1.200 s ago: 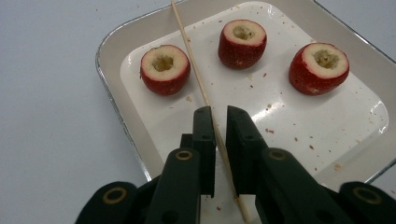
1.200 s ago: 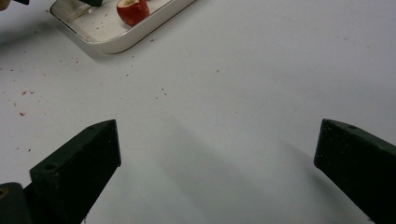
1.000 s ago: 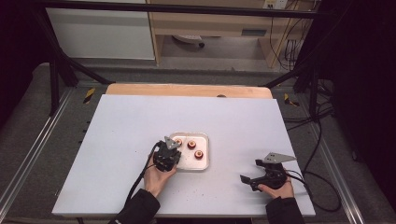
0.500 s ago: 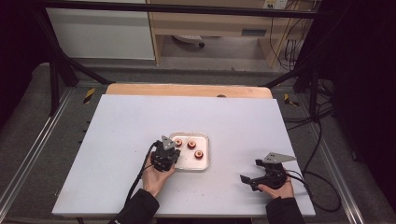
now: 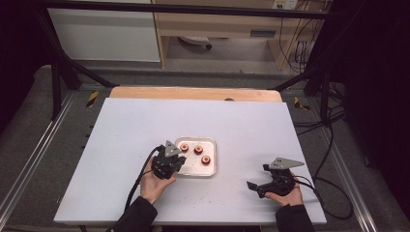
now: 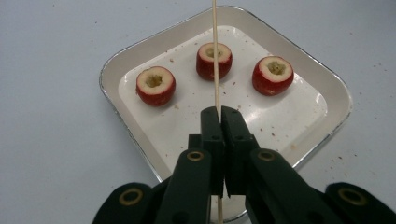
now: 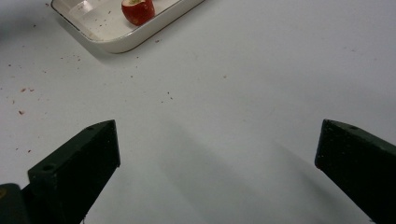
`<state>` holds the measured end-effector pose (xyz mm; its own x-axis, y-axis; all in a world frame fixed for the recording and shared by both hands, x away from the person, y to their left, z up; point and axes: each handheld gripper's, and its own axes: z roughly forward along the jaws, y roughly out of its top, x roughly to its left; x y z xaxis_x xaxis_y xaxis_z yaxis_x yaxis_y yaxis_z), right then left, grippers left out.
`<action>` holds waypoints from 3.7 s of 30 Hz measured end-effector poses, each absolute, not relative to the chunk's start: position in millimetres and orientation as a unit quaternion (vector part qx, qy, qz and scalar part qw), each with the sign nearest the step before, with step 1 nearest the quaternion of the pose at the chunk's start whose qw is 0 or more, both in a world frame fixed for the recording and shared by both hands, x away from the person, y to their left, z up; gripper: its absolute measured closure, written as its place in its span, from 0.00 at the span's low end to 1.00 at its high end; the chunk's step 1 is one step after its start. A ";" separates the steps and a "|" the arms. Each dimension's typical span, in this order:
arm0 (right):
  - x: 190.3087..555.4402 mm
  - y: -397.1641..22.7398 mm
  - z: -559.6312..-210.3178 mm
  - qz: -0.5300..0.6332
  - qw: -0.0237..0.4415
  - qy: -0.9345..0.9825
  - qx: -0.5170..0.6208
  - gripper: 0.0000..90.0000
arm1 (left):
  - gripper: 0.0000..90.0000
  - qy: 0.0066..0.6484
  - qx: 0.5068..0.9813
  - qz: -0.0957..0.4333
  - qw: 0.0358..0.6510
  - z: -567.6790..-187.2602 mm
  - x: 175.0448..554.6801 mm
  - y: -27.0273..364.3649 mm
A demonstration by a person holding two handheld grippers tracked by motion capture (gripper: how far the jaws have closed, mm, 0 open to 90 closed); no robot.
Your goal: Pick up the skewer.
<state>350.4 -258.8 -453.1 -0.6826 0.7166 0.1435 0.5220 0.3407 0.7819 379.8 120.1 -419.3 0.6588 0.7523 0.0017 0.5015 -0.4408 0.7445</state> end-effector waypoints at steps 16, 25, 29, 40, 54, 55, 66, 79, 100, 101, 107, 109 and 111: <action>349.6 -238.1 -443.1 0.394 0.157 0.837 0.346 0.02 | 0.98 0.324 0.862 0.141 0.363 -411.1 372.2 130.3; 347.3 -220.8 -438.4 0.367 0.183 0.861 0.302 0.04 | 0.98 0.298 0.875 0.136 0.358 -406.1 367.9 127.4; 346.0 -213.8 -437.4 0.350 0.198 0.873 0.277 0.06 | 0.98 0.287 0.880 0.131 0.355 -402.9 366.3 122.8; 343.1 -204.6 -433.6 0.324 0.227 0.888 0.233 0.09 | 0.99 0.255 0.895 0.119 0.347 -396.9 363.5 98.2; 337.1 -196.1 -427.3 0.301 0.266 0.900 0.170 0.17 | 0.99 0.214 0.915 0.103 0.327 -393.1 361.9 59.2; 336.4 -195.6 -426.8 0.300 0.268 0.901 0.163 0.18 | 0.98 0.212 0.916 0.102 0.325 -393.3 362.0 56.8; 331.8 -191.5 -426.0 0.282 0.300 0.907 0.086 0.31 | 0.99 0.190 0.928 0.086 0.309 -398.5 361.0 29.6; 330.0 -185.3 -431.0 0.242 0.323 0.915 -0.006 0.53 | 0.98 0.168 0.938 0.066 0.295 -400.5 357.7 3.2; 326.3 -182.4 -439.7 0.175 0.339 0.918 -0.110 0.87 | 0.98 0.148 0.949 0.054 0.272 -403.3 356.3 -9.0; 326.3 -182.0 -439.9 0.174 0.338 0.918 -0.114 0.89 | 0.99 0.148 0.949 0.054 0.272 -403.4 356.2 -9.4; 326.4 -180.4 -440.6 0.163 0.340 0.918 -0.126 0.96 | 0.99 0.146 0.950 0.052 0.271 -403.1 355.8 -10.0; 326.5 -180.5 -440.5 0.161 0.339 0.918 -0.126 0.97 | 0.98 0.146 0.950 0.052 0.271 -403.1 355.8 -9.9; 326.3 -180.4 -440.6 0.156 0.341 0.917 -0.134 0.98 | 0.98 0.147 0.950 0.052 0.272 -402.9 356.0 -9.9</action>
